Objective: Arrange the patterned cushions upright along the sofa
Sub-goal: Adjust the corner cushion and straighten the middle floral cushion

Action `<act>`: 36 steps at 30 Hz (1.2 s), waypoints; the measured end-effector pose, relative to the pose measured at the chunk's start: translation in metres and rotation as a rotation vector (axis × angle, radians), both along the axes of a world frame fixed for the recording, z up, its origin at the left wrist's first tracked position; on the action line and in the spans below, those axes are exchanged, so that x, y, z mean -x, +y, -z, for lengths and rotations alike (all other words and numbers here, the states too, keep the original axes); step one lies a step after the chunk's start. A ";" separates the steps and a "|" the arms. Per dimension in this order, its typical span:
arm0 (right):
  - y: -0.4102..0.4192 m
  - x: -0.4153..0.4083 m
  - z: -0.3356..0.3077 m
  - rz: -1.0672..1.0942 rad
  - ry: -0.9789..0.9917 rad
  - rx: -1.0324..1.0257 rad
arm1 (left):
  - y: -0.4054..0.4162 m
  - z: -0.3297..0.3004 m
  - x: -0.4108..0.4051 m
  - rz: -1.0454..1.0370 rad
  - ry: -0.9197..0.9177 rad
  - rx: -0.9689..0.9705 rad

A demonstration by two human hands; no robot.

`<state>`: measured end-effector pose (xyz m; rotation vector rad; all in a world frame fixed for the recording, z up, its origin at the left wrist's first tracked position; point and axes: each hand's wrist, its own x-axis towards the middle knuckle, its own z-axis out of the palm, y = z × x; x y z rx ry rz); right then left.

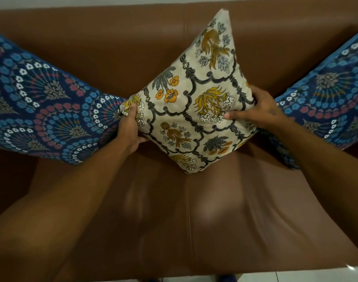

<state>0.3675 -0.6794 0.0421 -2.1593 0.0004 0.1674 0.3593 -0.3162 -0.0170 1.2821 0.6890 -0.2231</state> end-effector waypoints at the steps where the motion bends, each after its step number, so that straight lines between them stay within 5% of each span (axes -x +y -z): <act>1: 0.000 -0.001 0.000 -0.001 0.010 0.021 | -0.001 0.002 0.002 0.000 0.010 0.005; 9: -0.029 0.022 -0.018 0.041 -0.067 0.059 | -0.031 0.004 0.040 -0.274 -0.093 0.111; 12: -0.089 0.042 -0.030 0.223 -0.276 0.101 | -0.087 0.006 0.096 -0.424 -0.019 -0.191; 15: -0.176 0.055 -0.032 0.453 -0.415 0.091 | -0.184 0.009 0.161 -0.171 0.063 -0.233; 20: -0.288 0.033 -0.029 0.588 -0.166 0.130 | -0.338 -0.007 0.147 0.245 0.001 0.098; 25: -0.331 0.004 -0.017 0.353 -0.023 0.077 | -0.398 -0.017 0.076 0.181 -0.062 0.070; 36: -0.335 0.023 -0.004 0.277 -0.067 0.082 | -0.402 0.008 0.051 0.135 -0.068 -0.040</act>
